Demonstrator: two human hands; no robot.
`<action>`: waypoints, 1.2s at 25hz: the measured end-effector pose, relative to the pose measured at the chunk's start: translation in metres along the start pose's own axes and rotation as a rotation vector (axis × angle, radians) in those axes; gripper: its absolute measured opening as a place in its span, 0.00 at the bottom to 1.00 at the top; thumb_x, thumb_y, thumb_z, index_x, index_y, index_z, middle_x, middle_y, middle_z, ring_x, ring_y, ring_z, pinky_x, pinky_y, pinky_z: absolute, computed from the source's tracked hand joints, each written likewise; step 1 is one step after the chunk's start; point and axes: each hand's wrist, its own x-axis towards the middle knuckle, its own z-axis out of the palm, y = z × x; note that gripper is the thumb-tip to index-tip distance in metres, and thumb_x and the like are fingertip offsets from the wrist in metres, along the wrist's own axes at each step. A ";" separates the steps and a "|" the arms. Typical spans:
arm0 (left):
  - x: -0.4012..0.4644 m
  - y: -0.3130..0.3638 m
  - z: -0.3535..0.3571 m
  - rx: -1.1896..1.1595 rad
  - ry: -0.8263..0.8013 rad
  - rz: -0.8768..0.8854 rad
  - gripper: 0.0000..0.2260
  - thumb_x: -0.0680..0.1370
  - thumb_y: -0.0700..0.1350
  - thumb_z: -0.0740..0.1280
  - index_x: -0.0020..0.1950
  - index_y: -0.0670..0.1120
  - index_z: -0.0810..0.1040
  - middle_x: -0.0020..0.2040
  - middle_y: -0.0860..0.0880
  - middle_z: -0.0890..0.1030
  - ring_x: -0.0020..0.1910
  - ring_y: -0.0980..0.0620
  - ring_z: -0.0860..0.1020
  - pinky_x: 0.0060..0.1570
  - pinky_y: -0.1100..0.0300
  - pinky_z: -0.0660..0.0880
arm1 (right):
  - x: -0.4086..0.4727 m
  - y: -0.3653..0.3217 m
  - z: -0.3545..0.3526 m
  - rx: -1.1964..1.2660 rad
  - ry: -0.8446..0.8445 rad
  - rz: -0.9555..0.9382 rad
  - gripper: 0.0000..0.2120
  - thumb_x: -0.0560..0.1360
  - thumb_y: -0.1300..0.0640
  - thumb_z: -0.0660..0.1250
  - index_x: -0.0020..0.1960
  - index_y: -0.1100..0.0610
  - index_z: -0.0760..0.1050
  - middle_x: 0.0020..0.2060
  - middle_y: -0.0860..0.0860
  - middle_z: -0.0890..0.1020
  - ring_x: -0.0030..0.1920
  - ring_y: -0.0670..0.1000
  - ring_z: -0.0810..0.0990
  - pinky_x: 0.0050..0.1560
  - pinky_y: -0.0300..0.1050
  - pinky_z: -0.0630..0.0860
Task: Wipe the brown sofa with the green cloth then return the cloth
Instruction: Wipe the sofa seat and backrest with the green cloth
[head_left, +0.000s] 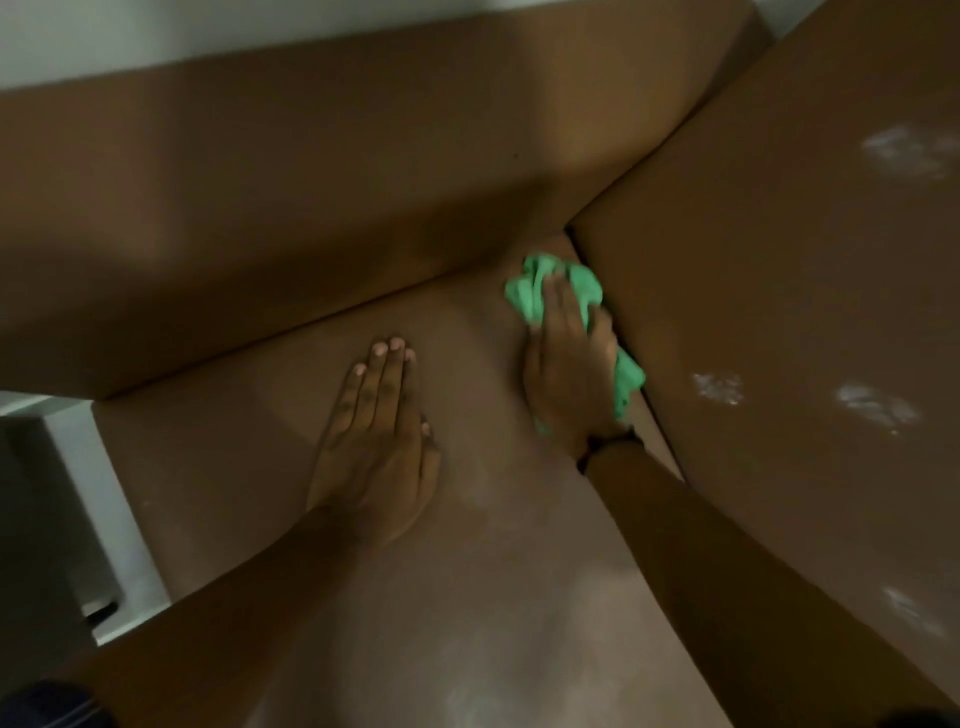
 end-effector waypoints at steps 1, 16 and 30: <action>0.002 -0.001 0.005 0.001 0.019 0.008 0.34 0.83 0.48 0.55 0.87 0.32 0.59 0.88 0.33 0.61 0.88 0.36 0.62 0.88 0.40 0.58 | 0.017 -0.010 0.003 -0.012 0.049 0.105 0.28 0.84 0.53 0.58 0.82 0.60 0.66 0.79 0.59 0.71 0.63 0.67 0.77 0.63 0.62 0.75; -0.008 -0.016 -0.003 -0.221 -0.004 0.137 0.31 0.85 0.46 0.54 0.85 0.32 0.64 0.86 0.34 0.65 0.87 0.35 0.65 0.88 0.41 0.58 | -0.194 -0.066 0.013 0.029 -0.148 -0.232 0.33 0.82 0.47 0.60 0.85 0.53 0.60 0.85 0.49 0.59 0.63 0.63 0.79 0.58 0.57 0.80; -0.021 0.050 0.039 0.049 0.012 0.003 0.36 0.85 0.62 0.54 0.91 0.48 0.56 0.88 0.32 0.56 0.88 0.27 0.50 0.82 0.20 0.42 | -0.187 0.029 -0.017 -0.131 -0.205 -0.148 0.27 0.86 0.50 0.58 0.84 0.55 0.64 0.84 0.51 0.63 0.66 0.65 0.78 0.66 0.61 0.76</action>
